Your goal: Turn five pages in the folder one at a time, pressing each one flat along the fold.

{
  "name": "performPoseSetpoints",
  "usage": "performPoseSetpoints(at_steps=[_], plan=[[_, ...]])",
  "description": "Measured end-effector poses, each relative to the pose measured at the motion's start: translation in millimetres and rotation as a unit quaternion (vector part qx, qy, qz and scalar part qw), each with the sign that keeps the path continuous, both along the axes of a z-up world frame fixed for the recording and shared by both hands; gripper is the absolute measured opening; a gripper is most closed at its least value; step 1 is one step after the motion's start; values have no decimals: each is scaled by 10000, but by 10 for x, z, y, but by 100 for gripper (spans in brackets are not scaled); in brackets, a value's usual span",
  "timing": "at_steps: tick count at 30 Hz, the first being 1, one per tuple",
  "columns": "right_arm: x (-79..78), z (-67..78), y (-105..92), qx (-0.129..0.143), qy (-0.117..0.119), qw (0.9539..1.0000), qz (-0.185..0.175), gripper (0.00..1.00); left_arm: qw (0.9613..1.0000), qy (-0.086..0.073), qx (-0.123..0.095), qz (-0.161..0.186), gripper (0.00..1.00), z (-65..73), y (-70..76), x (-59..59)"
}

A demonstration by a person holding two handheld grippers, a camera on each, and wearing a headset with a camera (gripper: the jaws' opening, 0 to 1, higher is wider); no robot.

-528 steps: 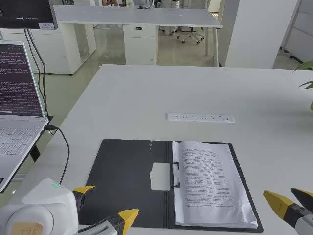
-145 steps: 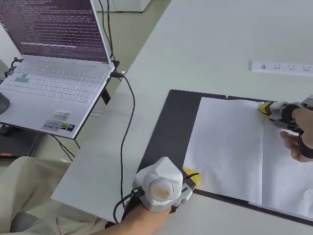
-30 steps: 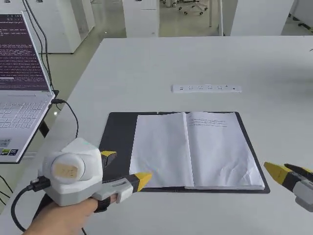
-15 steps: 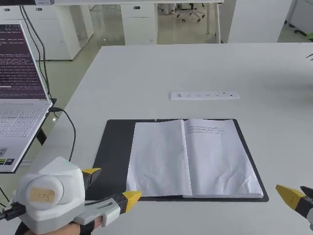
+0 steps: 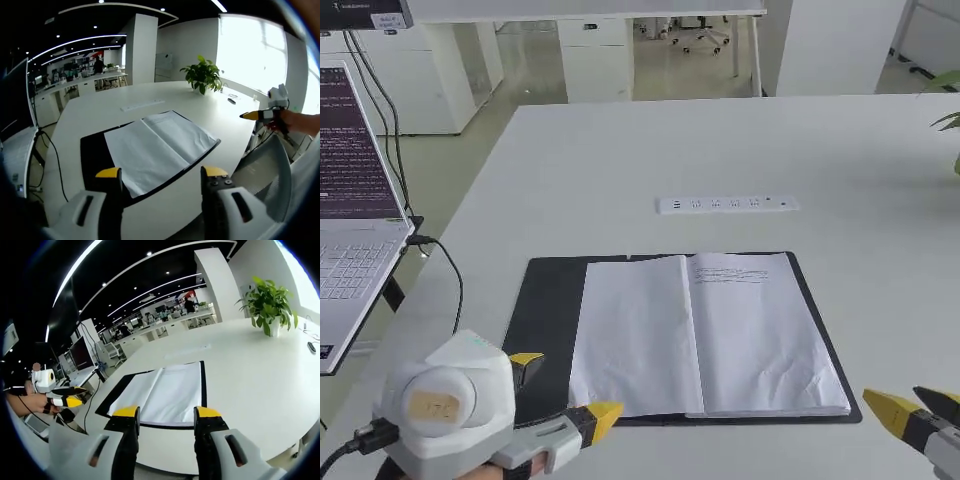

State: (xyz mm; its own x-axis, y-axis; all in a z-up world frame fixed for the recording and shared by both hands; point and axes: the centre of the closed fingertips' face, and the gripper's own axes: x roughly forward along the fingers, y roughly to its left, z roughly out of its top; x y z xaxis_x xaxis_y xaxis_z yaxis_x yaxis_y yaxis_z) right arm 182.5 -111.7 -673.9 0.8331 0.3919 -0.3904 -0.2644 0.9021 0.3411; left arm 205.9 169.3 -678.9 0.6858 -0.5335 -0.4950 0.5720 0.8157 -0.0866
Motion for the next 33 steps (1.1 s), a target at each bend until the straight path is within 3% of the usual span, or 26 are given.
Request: performPoseSetpoints(at_steps=[8, 11, 17, 22, 25, 27, 33], plan=[[29, -167, 17, -186, 112, 9996, 162, 42, 9970, 163, 233, -714, 62, -299, -592, 87], [46, -237, 15, -183, 149, 9996, 181, 42, 9955, 154, 261, -903, 61, -374, -807, 123], [62, -309, 25, -205, 196, 9993, 225, 41, 9930, 147, 128, -1165, 60, -512, -1301, 238], [103, -346, 28, -235, 228, 9991, 257, 41, 9901, 159, 178, -1382, 57, -652, -1648, 318], [121, -371, 20, -246, 258, 9990, 265, 41, 9888, 118, 190, -1473, 57, -702, -1782, 350], [128, -393, 16, -283, 280, 9988, 299, 41, 9859, -25, 318, -1640, 56, -746, -1860, 376], [152, -427, -8, -279, 323, 9986, 308, 41, 9836, 22, 470, -1741, 54, -922, -2017, 450]])
